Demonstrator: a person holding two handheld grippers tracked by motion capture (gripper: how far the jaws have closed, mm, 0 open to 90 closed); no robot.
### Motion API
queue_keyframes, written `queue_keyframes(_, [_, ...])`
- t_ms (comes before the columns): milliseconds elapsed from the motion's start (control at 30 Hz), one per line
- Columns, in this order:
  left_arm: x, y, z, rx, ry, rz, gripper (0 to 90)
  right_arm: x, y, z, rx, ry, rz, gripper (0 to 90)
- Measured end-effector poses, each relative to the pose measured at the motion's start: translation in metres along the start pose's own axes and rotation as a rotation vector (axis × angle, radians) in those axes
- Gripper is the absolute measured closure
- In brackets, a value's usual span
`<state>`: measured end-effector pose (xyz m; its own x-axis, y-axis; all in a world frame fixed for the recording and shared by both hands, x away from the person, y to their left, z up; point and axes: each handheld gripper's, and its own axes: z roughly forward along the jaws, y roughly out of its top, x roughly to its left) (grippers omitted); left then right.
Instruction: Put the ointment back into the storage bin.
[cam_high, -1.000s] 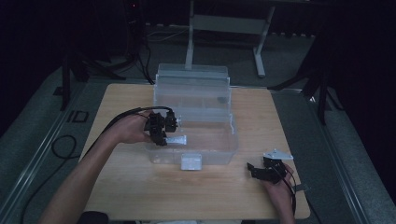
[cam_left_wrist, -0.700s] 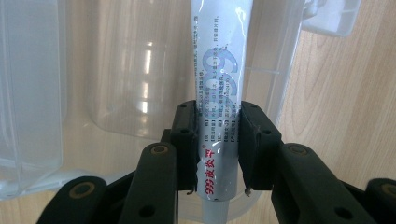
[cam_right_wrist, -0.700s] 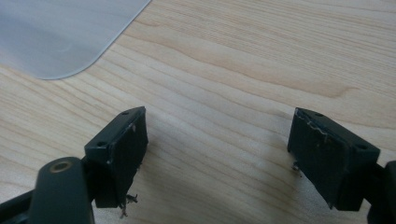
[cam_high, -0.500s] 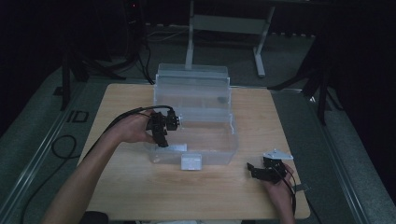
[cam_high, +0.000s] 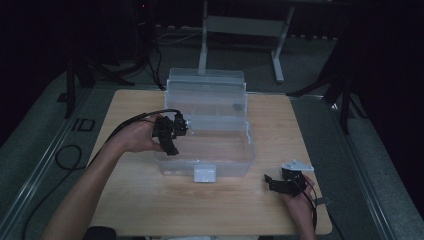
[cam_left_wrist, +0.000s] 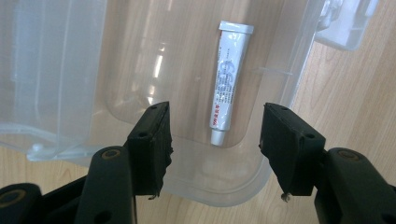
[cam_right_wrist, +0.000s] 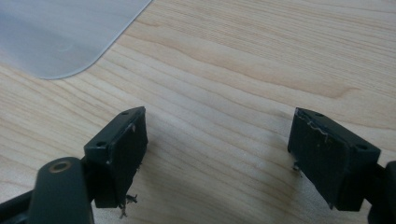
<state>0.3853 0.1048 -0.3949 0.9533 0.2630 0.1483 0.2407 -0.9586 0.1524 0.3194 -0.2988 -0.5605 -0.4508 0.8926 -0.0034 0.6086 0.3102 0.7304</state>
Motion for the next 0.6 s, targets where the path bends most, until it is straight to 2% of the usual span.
queue_keyframes(167, [-0.005,-0.002,-0.002,0.004,0.015,0.002,40.9,0.0,0.0,0.0,0.0,0.0,-0.001,19.5])
queue_keyframes(600, [-0.022,-0.009,-0.016,-0.016,0.104,-0.007,37.3,0.0,0.0,0.0,0.0,0.0,0.0,19.4])
